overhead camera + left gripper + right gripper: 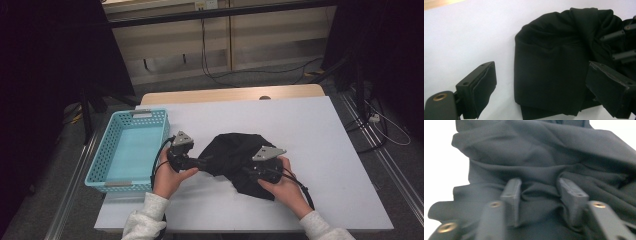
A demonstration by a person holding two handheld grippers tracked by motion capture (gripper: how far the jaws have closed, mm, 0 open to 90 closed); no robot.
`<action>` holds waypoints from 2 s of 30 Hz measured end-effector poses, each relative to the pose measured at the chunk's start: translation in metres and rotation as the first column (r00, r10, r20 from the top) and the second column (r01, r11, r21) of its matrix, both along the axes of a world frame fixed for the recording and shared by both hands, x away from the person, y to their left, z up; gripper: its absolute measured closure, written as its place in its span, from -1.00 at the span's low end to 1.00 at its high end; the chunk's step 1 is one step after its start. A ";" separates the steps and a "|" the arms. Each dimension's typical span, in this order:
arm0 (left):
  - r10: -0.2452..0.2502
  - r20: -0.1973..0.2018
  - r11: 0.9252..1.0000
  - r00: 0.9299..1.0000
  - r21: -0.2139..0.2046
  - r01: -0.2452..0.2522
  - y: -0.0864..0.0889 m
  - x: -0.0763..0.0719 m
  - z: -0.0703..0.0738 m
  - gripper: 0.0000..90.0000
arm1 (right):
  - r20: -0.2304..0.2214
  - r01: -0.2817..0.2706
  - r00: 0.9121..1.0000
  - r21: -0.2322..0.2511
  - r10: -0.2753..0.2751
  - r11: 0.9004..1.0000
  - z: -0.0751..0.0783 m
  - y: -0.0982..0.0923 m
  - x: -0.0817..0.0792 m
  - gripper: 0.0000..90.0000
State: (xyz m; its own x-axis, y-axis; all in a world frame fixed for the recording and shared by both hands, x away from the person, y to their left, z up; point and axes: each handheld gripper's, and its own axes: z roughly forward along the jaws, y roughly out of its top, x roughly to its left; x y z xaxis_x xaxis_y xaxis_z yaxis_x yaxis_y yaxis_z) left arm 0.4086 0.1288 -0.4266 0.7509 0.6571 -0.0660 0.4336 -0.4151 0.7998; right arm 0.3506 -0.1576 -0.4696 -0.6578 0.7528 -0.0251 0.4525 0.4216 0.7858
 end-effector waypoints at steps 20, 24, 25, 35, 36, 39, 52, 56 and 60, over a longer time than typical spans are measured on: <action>-0.055 -0.057 0.998 0.997 0.041 0.057 -0.006 -0.011 -0.020 -0.60 | -0.035 -0.004 0.999 0.063 0.007 0.998 0.013 -0.023 -0.017 0.86; -0.071 -0.067 0.996 0.995 0.044 0.074 -0.013 -0.010 -0.026 -0.39 | -0.035 -0.005 0.999 0.067 0.008 0.998 0.015 -0.027 -0.021 0.87; -0.082 -0.074 0.995 0.994 0.051 0.086 -0.014 -0.009 -0.028 -0.33 | -0.036 -0.003 0.999 0.072 0.006 0.997 0.015 -0.029 -0.022 0.87; -0.039 -0.107 0.999 0.993 0.032 0.043 -0.011 0.000 -0.024 0.88 | -0.028 -0.010 1.000 0.077 0.012 0.997 0.019 -0.040 -0.028 0.86; -0.031 -0.101 0.999 0.994 0.015 0.033 -0.010 0.001 -0.021 0.90 | -0.027 -0.013 1.000 0.069 0.015 0.998 0.019 -0.040 -0.028 0.87; -0.022 -0.075 1.000 0.997 -0.007 0.021 -0.007 0.006 -0.009 0.91 | -0.032 -0.020 0.999 0.066 0.022 0.998 0.020 -0.042 -0.031 0.87; 0.046 -0.039 0.997 0.998 -0.052 -0.048 0.001 0.019 0.003 0.93 | -0.012 -0.006 1.000 0.080 0.007 0.997 0.024 -0.060 -0.037 0.82; 0.052 -0.028 0.997 0.998 -0.048 -0.054 0.001 0.019 0.004 0.93 | 0.001 -0.024 1.000 0.081 0.024 0.996 0.028 -0.057 -0.038 0.71; 0.052 -0.046 0.997 0.998 -0.054 -0.054 0.004 0.018 0.005 0.93 | 0.029 -0.033 0.999 0.079 0.031 0.996 0.034 -0.049 -0.038 0.38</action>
State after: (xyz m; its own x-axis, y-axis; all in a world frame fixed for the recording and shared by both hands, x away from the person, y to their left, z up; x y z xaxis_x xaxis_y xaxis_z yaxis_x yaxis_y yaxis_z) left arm 0.4266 0.1326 -0.4215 0.7107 0.6903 -0.1355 0.4891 -0.3464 0.8005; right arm 0.3126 -0.2071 -0.4357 -0.6812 0.7319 0.0156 0.4178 0.3712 0.8293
